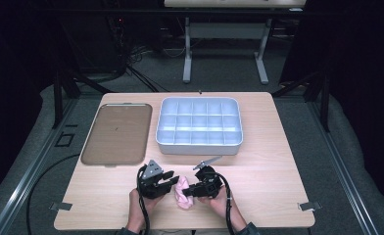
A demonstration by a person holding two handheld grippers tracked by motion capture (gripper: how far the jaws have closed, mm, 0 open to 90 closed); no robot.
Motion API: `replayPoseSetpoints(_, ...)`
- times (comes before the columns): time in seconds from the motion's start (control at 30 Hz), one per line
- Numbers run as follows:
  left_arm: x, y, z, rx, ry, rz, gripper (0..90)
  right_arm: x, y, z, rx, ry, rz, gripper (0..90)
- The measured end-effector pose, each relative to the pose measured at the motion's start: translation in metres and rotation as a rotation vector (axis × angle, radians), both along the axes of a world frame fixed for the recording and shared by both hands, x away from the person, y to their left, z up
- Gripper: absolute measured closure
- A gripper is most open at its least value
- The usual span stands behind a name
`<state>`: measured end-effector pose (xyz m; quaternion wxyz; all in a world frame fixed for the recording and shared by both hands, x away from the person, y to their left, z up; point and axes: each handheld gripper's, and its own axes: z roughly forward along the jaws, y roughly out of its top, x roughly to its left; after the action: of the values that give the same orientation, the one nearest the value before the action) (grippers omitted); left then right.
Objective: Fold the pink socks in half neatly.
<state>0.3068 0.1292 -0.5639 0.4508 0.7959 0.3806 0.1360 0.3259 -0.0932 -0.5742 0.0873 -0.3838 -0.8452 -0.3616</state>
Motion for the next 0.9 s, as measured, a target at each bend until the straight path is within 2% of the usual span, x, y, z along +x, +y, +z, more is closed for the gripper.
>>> replayPoseSetpoints(0.07, 0.001, 0.007, 0.000, 0.022, 0.007, 0.060, 50.3, -0.001, 0.001, 0.001, -0.007, -0.006, 0.003, 74.5)
replayPoseSetpoints(0.13, 0.002, 0.014, -0.001, 0.027, 0.019, 0.116, 39.9, 0.000, 0.001, 0.001, -0.008, -0.011, 0.011, 74.5)
replayPoseSetpoints(0.2, 0.003, 0.022, -0.003, 0.036, 0.031, 0.141, 29.6, -0.001, 0.001, 0.000, -0.001, -0.016, 0.010, 74.4)
replayPoseSetpoints(0.33, 0.001, 0.031, -0.009, 0.069, 0.044, 0.176, 18.3, -0.001, 0.000, 0.000, 0.000, -0.020, 0.013, 74.4)
replayPoseSetpoints(0.53, -0.004, 0.033, -0.022, 0.151, 0.037, 0.179, 15.0, -0.001, -0.001, -0.001, 0.016, -0.015, 0.011, 73.7)
replayPoseSetpoints(0.7, -0.003, 0.032, -0.025, 0.171, 0.041, 0.170, 14.6, -0.003, -0.001, -0.001, 0.012, -0.032, 0.016, 74.1)
replayPoseSetpoints(0.9, -0.004, 0.033, -0.027, 0.162, 0.041, 0.161, 15.2, -0.006, -0.001, 0.000, 0.000, -0.058, 0.021, 75.5)
